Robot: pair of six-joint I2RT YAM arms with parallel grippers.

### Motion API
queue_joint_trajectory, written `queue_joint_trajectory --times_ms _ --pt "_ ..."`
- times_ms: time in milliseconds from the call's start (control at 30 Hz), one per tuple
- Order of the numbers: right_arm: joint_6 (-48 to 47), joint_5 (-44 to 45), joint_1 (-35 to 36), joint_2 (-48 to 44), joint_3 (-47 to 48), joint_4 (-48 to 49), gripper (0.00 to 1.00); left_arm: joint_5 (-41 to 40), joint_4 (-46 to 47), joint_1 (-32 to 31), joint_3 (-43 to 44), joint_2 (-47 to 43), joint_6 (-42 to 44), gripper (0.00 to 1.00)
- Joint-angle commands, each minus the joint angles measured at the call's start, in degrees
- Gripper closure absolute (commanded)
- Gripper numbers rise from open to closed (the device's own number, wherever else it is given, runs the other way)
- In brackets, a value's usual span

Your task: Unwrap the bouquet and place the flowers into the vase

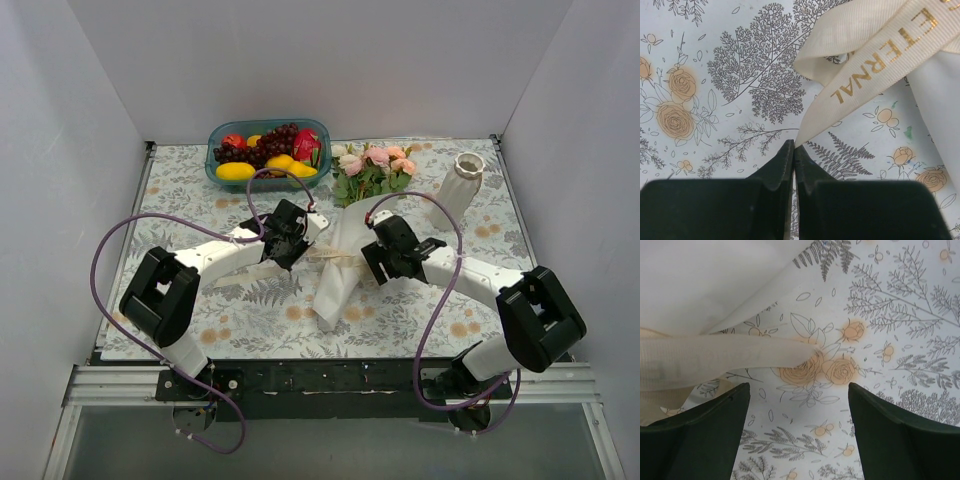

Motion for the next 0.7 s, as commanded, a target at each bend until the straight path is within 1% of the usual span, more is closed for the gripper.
queue_joint_trajectory --times_ms 0,133,367,533,633,667 --pt "-5.55 0.25 0.27 -1.13 -3.14 10.49 0.13 -0.7 -0.81 0.28 2.33 -2.57 -0.15 1.0" --pt "-5.47 -0.81 0.27 0.8 -4.46 14.35 0.13 -0.34 -0.99 0.28 3.38 -2.13 -0.42 1.0" --pt "-4.59 -6.86 0.27 2.56 -6.66 21.57 0.14 -0.43 -1.87 0.28 3.56 -2.13 0.46 1.0" --pt "-5.73 -8.89 0.27 5.19 -5.52 22.19 0.14 -0.69 -2.04 0.28 3.38 -1.95 1.25 1.0" --pt "-5.47 -11.09 0.27 6.6 -4.91 22.45 0.17 -0.69 -2.22 0.28 3.73 -2.04 1.43 1.0" --pt "-5.21 -11.88 0.27 7.21 -4.73 22.63 0.19 -0.69 -2.13 0.28 3.82 -2.04 1.6 1.0"
